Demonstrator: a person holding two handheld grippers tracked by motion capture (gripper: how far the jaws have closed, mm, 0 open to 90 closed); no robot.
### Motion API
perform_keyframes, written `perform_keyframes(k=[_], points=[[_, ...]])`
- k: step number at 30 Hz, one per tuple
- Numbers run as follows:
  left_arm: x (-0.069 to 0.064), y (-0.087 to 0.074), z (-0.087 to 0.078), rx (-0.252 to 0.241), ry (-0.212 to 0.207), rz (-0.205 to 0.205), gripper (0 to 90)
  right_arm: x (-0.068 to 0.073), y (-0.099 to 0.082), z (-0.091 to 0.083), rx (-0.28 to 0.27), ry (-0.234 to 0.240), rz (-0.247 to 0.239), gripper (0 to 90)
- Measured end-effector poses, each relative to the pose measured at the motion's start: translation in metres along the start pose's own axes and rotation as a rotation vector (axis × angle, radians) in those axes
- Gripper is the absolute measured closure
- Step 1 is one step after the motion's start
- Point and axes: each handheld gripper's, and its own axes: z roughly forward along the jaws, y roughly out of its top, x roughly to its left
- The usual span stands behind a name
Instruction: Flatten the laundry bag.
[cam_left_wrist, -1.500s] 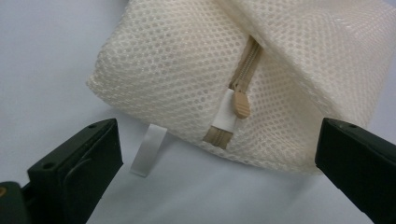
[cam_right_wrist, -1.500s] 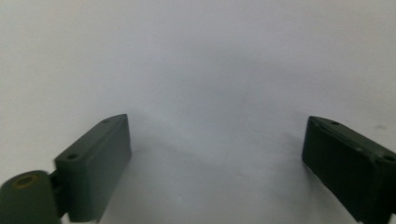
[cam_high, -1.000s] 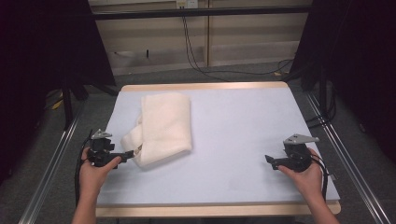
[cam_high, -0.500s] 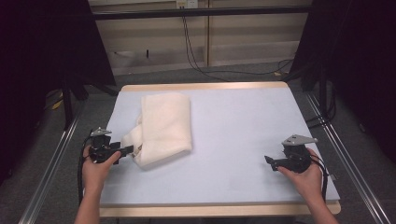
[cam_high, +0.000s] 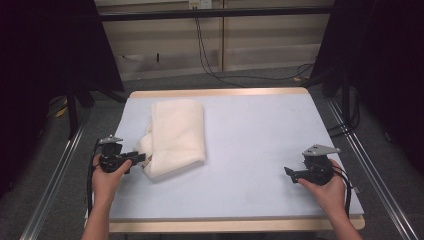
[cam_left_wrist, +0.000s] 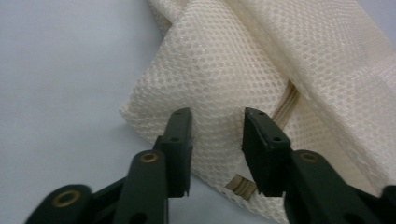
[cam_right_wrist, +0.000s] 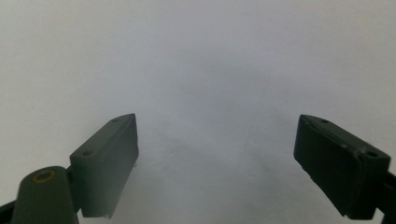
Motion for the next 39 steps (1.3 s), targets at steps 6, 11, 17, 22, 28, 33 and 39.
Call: perform_keyframes(k=[6, 11, 17, 22, 28, 33, 39], points=[[-0.002, 0.0, -0.001, 0.021, -0.011, -0.019, 84.6, 0.0, -0.001, 0.0, 0.016, -0.001, -0.003, 14.2], [-0.004, 0.002, -0.002, 0.037, -0.037, -0.023, 90.0, 0.001, 0.0, 0.0, 0.019, -0.004, 0.0, 14.1], [-0.004, 0.007, -0.011, 0.035, 0.083, -0.005, 64.0, 0.001, 0.0, 0.0, 0.014, -0.006, -0.018, 14.1], [0.005, 0.007, -0.009, -0.023, 0.139, -0.045, 30.8, 0.002, 0.0, 0.0, 0.014, -0.003, -0.017, 14.1], [0.013, 0.008, 0.011, -0.004, 0.112, -0.079, 16.2, 0.002, -0.001, 0.002, 0.029, 0.008, -0.031, 13.9], [0.011, 0.008, 0.016, -0.001, 0.051, -0.096, 32.2, 0.002, -0.002, 0.003, 0.032, 0.013, -0.039, 13.9], [0.0, 0.014, 0.01, 0.025, 0.002, -0.091, 76.5, 0.002, -0.001, 0.002, 0.03, 0.014, -0.032, 13.9]])
